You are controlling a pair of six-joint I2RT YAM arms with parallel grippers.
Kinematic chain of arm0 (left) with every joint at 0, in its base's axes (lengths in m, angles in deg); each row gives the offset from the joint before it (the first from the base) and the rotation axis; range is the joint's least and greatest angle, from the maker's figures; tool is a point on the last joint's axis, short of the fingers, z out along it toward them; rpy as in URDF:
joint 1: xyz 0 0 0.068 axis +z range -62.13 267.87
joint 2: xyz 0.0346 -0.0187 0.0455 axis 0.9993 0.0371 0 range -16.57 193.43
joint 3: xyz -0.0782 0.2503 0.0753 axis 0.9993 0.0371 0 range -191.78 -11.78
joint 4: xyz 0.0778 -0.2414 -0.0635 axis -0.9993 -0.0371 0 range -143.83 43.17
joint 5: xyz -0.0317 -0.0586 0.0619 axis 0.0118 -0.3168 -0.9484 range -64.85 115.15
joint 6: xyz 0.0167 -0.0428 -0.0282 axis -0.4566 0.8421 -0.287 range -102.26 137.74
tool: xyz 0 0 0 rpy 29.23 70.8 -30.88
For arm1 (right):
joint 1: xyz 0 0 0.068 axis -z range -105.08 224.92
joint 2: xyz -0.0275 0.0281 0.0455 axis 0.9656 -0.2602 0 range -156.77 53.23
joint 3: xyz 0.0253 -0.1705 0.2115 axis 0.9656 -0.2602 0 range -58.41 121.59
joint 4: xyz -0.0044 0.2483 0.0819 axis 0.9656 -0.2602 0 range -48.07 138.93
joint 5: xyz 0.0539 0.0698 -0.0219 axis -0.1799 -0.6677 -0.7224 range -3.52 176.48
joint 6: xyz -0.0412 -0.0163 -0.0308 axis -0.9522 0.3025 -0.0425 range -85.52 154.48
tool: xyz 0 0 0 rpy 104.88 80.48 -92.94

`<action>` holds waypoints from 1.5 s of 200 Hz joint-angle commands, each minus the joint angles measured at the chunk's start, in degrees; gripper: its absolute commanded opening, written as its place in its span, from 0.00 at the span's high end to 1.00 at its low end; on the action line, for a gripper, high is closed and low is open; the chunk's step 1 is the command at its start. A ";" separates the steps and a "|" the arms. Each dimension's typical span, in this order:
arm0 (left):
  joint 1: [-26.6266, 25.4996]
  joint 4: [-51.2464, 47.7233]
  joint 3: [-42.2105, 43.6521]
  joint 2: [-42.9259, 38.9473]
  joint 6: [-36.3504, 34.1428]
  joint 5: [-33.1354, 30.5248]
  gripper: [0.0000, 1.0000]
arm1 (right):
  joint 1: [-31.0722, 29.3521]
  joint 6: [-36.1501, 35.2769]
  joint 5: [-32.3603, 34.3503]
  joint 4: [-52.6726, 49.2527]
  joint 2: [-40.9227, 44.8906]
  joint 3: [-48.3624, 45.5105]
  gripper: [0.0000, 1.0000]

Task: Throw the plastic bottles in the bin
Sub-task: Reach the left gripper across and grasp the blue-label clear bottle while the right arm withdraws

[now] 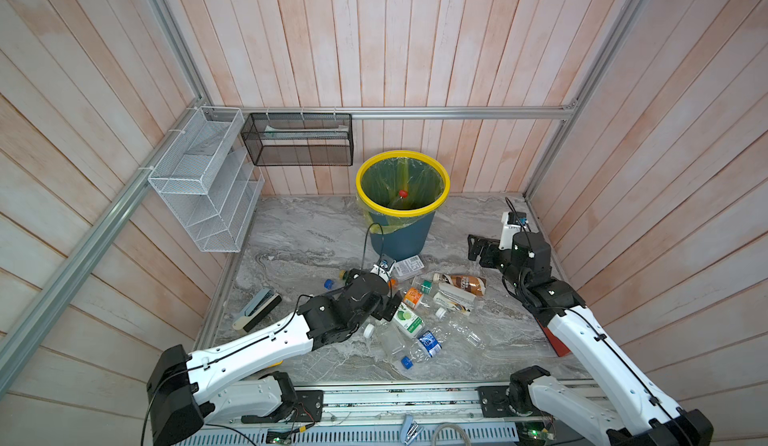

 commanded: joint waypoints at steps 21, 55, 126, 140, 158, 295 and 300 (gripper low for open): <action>-5.40 -5.93 -6.97 9.12 -5.90 2.68 0.00 | 2.04 5.80 0.88 -0.06 5.11 -6.66 0.01; -10.31 -11.27 -12.26 17.24 -6.78 5.39 0.01 | 2.70 6.63 1.67 -0.23 7.73 -9.17 0.01; -14.61 -15.73 -20.52 30.12 -6.92 13.63 0.07 | 2.88 6.98 1.68 0.73 8.14 -11.27 0.01; -14.61 -16.13 -21.55 32.34 -7.04 14.49 0.09 | 2.97 6.98 1.88 0.86 8.31 -11.60 0.01; -14.61 -16.85 -22.62 34.66 -7.04 14.81 0.11 | 2.96 6.58 2.19 0.72 8.83 -11.90 0.01; -14.61 -16.72 -25.11 43.35 -7.39 15.99 0.15 | 3.76 5.57 1.95 0.92 10.08 -13.62 0.01; -14.61 -16.75 -25.05 43.50 -7.32 15.99 0.15 | 3.84 5.57 1.91 0.95 10.08 -13.67 0.01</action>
